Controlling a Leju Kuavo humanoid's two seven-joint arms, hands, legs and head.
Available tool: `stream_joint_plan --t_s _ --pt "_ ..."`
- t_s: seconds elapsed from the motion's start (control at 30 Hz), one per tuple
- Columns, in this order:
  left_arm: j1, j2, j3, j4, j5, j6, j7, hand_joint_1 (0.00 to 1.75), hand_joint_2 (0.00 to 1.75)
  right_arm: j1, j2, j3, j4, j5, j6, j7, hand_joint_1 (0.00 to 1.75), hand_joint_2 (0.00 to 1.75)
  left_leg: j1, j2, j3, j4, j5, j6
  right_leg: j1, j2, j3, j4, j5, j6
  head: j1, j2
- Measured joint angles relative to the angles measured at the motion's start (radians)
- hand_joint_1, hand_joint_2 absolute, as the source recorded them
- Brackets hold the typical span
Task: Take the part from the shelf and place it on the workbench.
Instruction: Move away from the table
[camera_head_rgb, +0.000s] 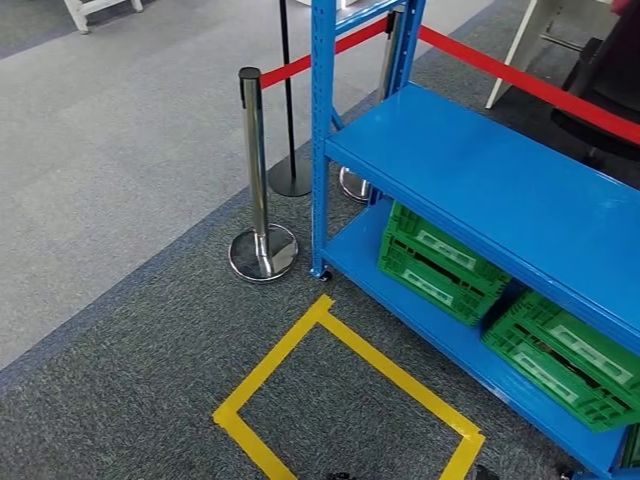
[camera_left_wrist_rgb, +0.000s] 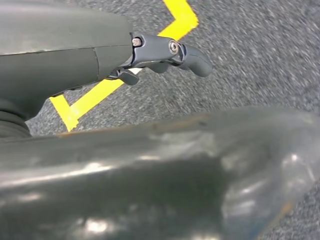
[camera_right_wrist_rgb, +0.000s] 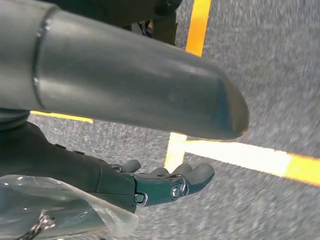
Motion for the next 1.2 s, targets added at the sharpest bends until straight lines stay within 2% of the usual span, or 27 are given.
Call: stream_joint_plan --t_s 0.07,0.1,0.13,0.17,0.23,0.3,0.37,0.4,0.43,0.47,0.5,0.53,0.6,0.63,0.67,0.73,0.77,0.8,0.87,0.93,0.97,1.0,1.03,1.07,1.13,1.17,1.2 --pt "-0.002 -0.002 0.000 0.000 0.000 0.000 0.000 0.00 0.00 0.001 -0.003 0.000 0.000 0.000 0.000 0.000 0.00 0.00 -0.001 0.023 0.003 0.004 -0.006 -0.009 -0.001 -0.041 0.085 -0.147 0.058 0.002 0.001 0.000" --pt "-0.002 -0.003 0.000 0.000 0.000 0.000 0.000 0.00 0.00 -0.001 -0.004 0.000 0.000 0.000 0.000 0.000 0.00 0.00 -0.003 0.032 0.004 0.008 -0.011 -0.014 0.000 -0.060 0.120 -0.206 0.074 -0.002 0.000 0.000" --pt "-0.003 -0.003 0.000 0.000 0.000 0.000 0.000 0.00 0.00 -0.003 -0.004 0.000 0.000 0.000 0.001 0.000 0.00 0.00 -0.005 0.040 0.006 0.011 -0.014 -0.020 0.002 -0.073 0.141 -0.240 0.079 -0.008 -0.001 0.000" --pt "-0.004 -0.003 0.000 0.000 0.000 0.000 0.000 0.00 0.00 -0.004 -0.004 0.000 0.000 0.000 0.001 0.000 0.00 0.00 -0.007 0.048 0.008 0.012 -0.016 -0.025 0.005 -0.074 0.145 -0.247 0.076 -0.016 -0.003 0.000" --pt "-0.006 -0.003 0.000 0.000 0.000 0.000 0.000 0.00 0.00 -0.002 -0.005 0.000 0.000 0.000 0.001 0.000 0.00 0.00 -0.004 0.060 0.015 0.013 -0.021 -0.035 0.004 -0.051 0.143 -0.249 0.080 -0.030 -0.004 0.000" --pt "-0.008 -0.003 0.000 0.000 0.000 0.000 0.000 0.00 0.00 -0.001 -0.006 0.000 0.000 0.001 0.000 0.004 0.00 0.00 0.001 0.027 0.004 0.048 -0.051 -0.048 0.001 -0.030 0.144 -0.252 0.085 -0.043 -0.008 0.000" --pt "-0.006 -0.004 0.000 0.000 0.003 0.004 0.003 0.00 0.00 -0.003 -0.006 0.000 0.000 0.002 -0.005 0.016 0.00 0.00 0.005 -0.024 -0.044 0.164 -0.117 -0.053 0.000 -0.007 0.146 -0.253 0.089 -0.051 -0.013 0.000" --pt "-0.004 -0.004 0.000 0.000 0.004 0.008 0.007 0.00 0.00 -0.003 -0.006 0.000 0.000 0.002 -0.008 0.025 0.00 0.00 0.005 -0.035 -0.077 0.236 -0.147 -0.054 0.001 0.006 0.146 -0.253 0.090 -0.053 -0.014 0.000" --pt "-0.002 -0.004 0.000 0.000 0.006 0.011 0.010 0.00 0.00 -0.003 -0.006 0.000 0.000 0.003 -0.012 0.033 0.00 0.00 0.005 -0.040 -0.103 0.291 -0.163 -0.053 0.002 0.021 0.146 -0.253 0.090 -0.054 -0.014 0.000" --pt "0.000 -0.004 0.000 0.000 0.007 0.015 0.014 0.00 0.00 -0.001 -0.006 0.000 0.001 0.003 -0.015 0.040 0.00 0.00 0.005 -0.042 -0.117 0.313 -0.158 -0.052 0.003 0.037 0.147 -0.252 0.090 -0.054 -0.014 0.000" --pt "0.001 -0.004 0.000 0.000 0.008 0.018 0.016 0.00 0.00 0.001 -0.006 0.000 0.001 0.003 -0.018 0.045 0.00 0.00 0.005 -0.044 -0.112 0.293 -0.132 -0.049 0.003 0.052 0.148 -0.252 0.090 -0.054 -0.014 0.000" --pt "0.002 -0.005 0.001 -0.001 0.008 0.019 0.018 0.00 0.00 0.002 -0.005 0.000 0.002 0.003 -0.020 0.047 0.00 0.00 0.005 -0.053 -0.091 0.235 -0.091 -0.045 0.003 0.068 0.149 -0.251 0.090 -0.053 -0.014 0.000" --pt "0.003 -0.004 0.001 0.000 0.008 0.020 0.017 0.00 0.00 0.002 -0.003 -0.001 0.003 0.002 -0.021 0.049 0.00 0.00 0.008 -0.098 -0.038 0.097 -0.024 -0.037 0.004 0.096 0.146 -0.247 0.090 -0.050 -0.014 0.000" --pt "0.003 -0.004 0.001 -0.001 0.008 0.021 0.014 0.00 0.00 0.000 -0.002 -0.001 0.004 0.002 -0.019 0.049 0.00 0.00 0.008 -0.117 -0.021 0.053 -0.009 -0.035 0.004 0.108 0.142 -0.245 0.091 -0.045 -0.014 0.000" --pt "0.002 -0.003 0.001 -0.001 0.007 0.021 0.009 0.00 0.00 0.000 -0.001 -0.001 0.005 0.002 -0.018 0.048 0.00 0.00 0.008 -0.127 -0.015 0.034 -0.008 -0.033 0.003 0.119 0.137 -0.244 0.093 -0.039 -0.014 0.000" --pt "0.001 -0.004 0.001 -0.001 0.007 0.019 -0.004 0.00 0.00 0.003 -0.001 -0.001 0.005 0.005 -0.014 0.047 0.00 0.00 0.007 -0.114 -0.014 0.028 -0.007 -0.029 -0.001 0.136 0.126 -0.245 0.096 -0.025 -0.014 0.000" --pt "0.000 -0.004 0.001 -0.002 0.007 0.018 -0.010 0.00 0.00 0.006 -0.001 -0.001 0.006 0.006 -0.012 0.047 0.00 0.00 0.008 -0.103 -0.013 0.024 -0.004 -0.024 -0.001 0.127 0.119 -0.241 0.092 -0.019 -0.014 0.000" --pt "0.000 -0.005 0.001 -0.002 0.007 0.017 -0.014 0.00 0.00 0.006 -0.001 -0.001 0.006 0.008 -0.012 0.048 0.00 0.00 0.009 -0.091 -0.012 0.019 -0.001 -0.017 0.000 0.103 0.107 -0.222 0.076 -0.014 -0.011 0.000" --pt "0.001 -0.005 0.002 -0.002 0.006 0.016 -0.018 0.00 0.00 0.003 -0.001 0.000 0.006 0.014 -0.011 0.050 0.00 0.00 0.008 -0.062 -0.012 0.013 0.003 -0.008 0.002 0.039 0.057 -0.120 0.011 -0.008 -0.006 0.000" --pt "0.005 -0.005 0.002 -0.002 0.006 0.018 -0.019 0.00 0.00 0.000 -0.001 0.000 0.007 0.017 -0.010 0.052 0.00 0.00 0.005 -0.031 -0.014 0.013 0.002 -0.006 0.002 0.011 -0.002 0.009 -0.050 -0.002 -0.004 0.000" --pt "0.006 -0.005 0.002 -0.002 0.006 0.018 -0.018 0.00 0.00 0.001 -0.001 0.000 0.007 0.018 -0.010 0.053 0.00 0.00 0.005 -0.016 -0.014 0.014 0.002 -0.006 0.002 0.007 -0.012 0.039 -0.055 -0.001 -0.004 0.000" --pt "0.005 -0.005 0.002 -0.002 0.006 0.019 -0.018 0.00 0.00 0.003 -0.001 0.000 0.007 0.018 -0.009 0.054 0.00 0.00 0.005 -0.003 -0.014 0.014 0.001 -0.007 0.002 0.003 -0.002 0.027 -0.041 0.000 -0.004 0.000" --pt "0.005 -0.005 0.002 -0.002 0.006 0.019 -0.018 0.00 0.00 0.005 -0.001 0.000 0.007 0.018 -0.009 0.054 0.00 0.00 0.005 0.009 -0.013 0.014 0.000 -0.008 0.002 -0.005 0.030 -0.026 -0.011 0.000 -0.003 0.000" --pt "0.004 -0.005 0.002 -0.002 0.006 0.019 -0.018 0.00 0.00 0.005 -0.001 0.000 0.008 0.019 -0.009 0.054 0.00 0.00 0.004 0.020 -0.011 0.014 -0.002 -0.010 0.002 -0.024 0.075 -0.103 0.021 -0.002 -0.003 0.000" --pt "0.003 -0.006 0.002 -0.002 0.006 0.019 -0.018 0.00 0.00 0.001 -0.001 0.000 0.008 0.019 -0.009 0.054 0.00 0.00 -0.002 0.039 -0.005 0.016 -0.007 -0.019 0.005 -0.064 0.145 -0.224 0.061 -0.013 -0.005 0.000" --pt "0.002 -0.006 0.002 -0.002 0.006 0.019 -0.018 0.00 0.00 -0.001 -0.001 0.000 0.008 0.019 -0.009 0.054 0.00 0.00 -0.004 0.047 -0.003 0.017 -0.008 -0.025 0.006 -0.074 0.157 -0.247 0.065 -0.019 -0.006 0.000" --pt "0.002 -0.006 0.002 -0.002 0.007 0.019 -0.018 0.00 0.00 -0.001 -0.001 0.000 0.008 0.019 -0.009 0.054 0.00 0.00 -0.005 0.055 0.000 0.016 -0.009 -0.030 0.008 -0.069 0.155 -0.249 0.064 -0.026 -0.008 0.000"
